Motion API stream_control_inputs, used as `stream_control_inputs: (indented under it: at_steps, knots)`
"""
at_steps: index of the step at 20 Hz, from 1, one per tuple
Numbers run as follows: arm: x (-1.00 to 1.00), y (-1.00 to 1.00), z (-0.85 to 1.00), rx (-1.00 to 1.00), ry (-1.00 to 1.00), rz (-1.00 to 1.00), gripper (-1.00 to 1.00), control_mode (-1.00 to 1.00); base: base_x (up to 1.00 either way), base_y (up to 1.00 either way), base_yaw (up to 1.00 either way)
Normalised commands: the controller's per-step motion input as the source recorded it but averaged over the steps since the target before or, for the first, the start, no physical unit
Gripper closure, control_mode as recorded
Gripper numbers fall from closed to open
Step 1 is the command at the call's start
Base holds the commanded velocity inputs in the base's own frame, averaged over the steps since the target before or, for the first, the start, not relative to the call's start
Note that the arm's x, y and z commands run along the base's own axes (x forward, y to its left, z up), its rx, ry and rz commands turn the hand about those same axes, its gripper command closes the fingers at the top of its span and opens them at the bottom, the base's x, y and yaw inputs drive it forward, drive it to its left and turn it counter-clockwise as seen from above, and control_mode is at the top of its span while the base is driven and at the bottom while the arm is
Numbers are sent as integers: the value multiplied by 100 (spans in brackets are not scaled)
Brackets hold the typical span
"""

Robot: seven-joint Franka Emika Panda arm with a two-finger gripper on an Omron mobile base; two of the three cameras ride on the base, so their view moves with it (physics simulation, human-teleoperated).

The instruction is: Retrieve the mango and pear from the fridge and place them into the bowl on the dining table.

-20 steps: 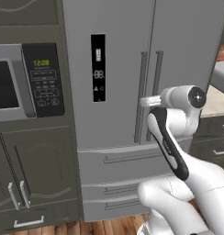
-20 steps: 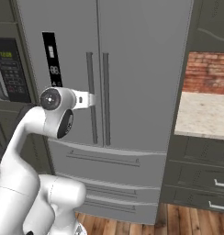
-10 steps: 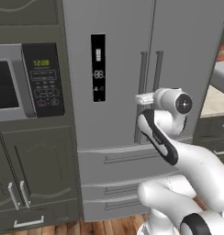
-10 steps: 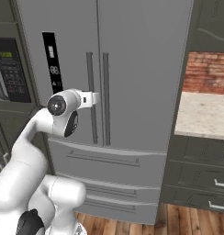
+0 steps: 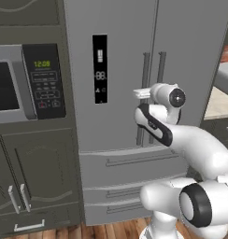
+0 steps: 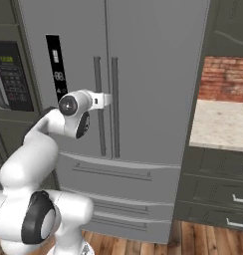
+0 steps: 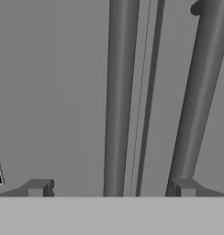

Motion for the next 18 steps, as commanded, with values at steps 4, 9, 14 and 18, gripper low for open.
stream_control_inputs:
  at_steps: [4,9,14,18]
  knots:
    - [38,0,9,0,1,-1,-100,-100,0,0,0]
    - [43,0,3,0,0,0,-100,-100,0,0,0]
    - [47,0,0,0,0,0,-100,-100,0,0,0]
    - [51,-1,0,0,0,0,-100,-100,0,0,0]
